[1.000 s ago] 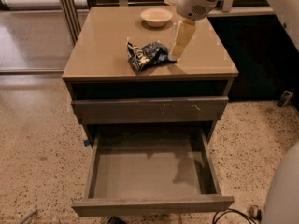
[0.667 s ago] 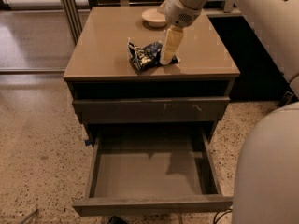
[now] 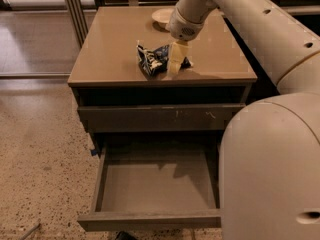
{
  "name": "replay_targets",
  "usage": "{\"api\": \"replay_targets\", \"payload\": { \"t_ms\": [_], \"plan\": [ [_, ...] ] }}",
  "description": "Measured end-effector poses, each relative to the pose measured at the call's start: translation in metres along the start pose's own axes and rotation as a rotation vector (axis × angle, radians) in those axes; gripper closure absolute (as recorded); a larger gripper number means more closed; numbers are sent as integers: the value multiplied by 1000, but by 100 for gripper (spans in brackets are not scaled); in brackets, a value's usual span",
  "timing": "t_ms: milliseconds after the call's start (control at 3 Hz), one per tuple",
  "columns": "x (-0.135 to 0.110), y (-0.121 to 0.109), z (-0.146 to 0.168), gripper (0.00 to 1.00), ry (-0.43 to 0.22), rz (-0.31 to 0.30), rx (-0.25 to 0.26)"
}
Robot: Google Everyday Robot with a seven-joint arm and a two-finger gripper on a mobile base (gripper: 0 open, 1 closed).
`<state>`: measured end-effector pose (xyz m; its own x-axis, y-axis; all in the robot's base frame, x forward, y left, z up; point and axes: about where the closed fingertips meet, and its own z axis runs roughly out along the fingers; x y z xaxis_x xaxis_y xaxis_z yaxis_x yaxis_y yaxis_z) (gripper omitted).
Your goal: Place blue chip bag into middle drawer
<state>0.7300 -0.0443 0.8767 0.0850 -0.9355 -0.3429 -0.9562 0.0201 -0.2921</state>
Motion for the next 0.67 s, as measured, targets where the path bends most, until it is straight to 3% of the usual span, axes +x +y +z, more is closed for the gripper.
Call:
{"api": "replay_targets", "payload": {
  "t_ms": [667],
  "plan": [
    [7,5,24,0,-27,9,-47]
  ]
}}
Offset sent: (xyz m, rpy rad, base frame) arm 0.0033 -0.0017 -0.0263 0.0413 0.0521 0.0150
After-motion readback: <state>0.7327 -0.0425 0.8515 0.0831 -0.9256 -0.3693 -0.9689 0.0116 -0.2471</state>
